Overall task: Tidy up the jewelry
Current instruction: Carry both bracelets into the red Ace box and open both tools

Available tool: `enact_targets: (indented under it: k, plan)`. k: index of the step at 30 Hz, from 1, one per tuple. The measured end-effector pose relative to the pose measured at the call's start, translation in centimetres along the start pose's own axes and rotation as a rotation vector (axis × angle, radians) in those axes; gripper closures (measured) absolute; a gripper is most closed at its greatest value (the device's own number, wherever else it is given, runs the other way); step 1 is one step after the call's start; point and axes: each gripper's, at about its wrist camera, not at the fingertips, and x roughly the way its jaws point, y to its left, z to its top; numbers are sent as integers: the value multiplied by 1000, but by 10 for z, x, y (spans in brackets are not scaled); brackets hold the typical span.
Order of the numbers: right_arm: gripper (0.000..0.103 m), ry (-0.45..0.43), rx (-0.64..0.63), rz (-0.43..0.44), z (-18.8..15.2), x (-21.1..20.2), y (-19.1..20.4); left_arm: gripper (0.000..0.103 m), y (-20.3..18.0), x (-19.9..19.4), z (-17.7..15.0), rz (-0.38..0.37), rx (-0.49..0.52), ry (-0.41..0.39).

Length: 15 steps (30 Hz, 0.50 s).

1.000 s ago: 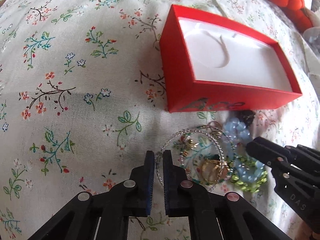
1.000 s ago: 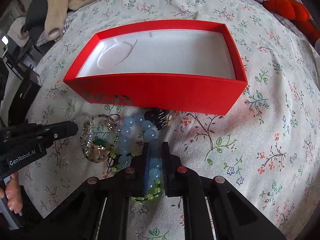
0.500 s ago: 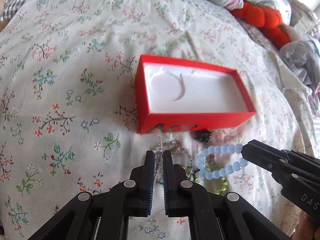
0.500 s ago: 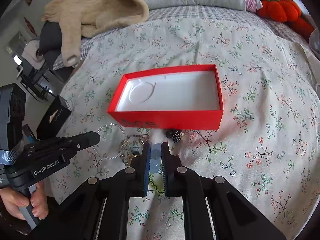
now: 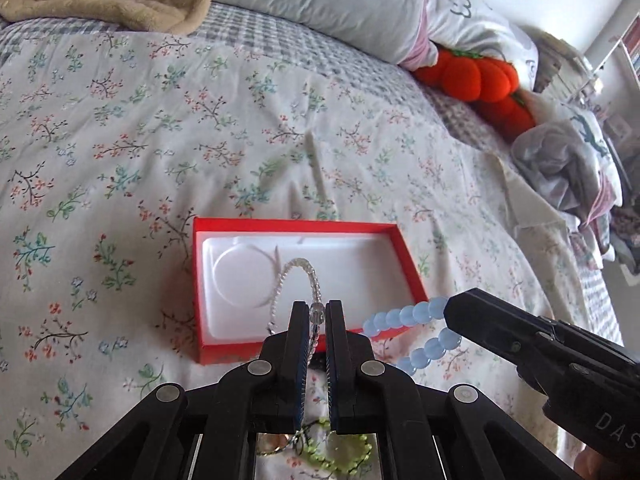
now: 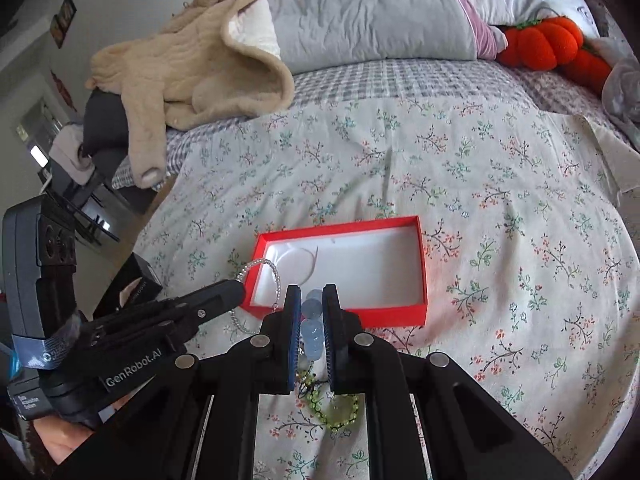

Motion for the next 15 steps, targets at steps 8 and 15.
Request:
enact_targets:
  k: [8,15]
  plan:
    - [92,-79,-46,-35,20,11,8,102,7,27,13,-74,-84,-19]
    - [92,-13,7,-54,20,46,-22,102,36,47,12,27,-151,11]
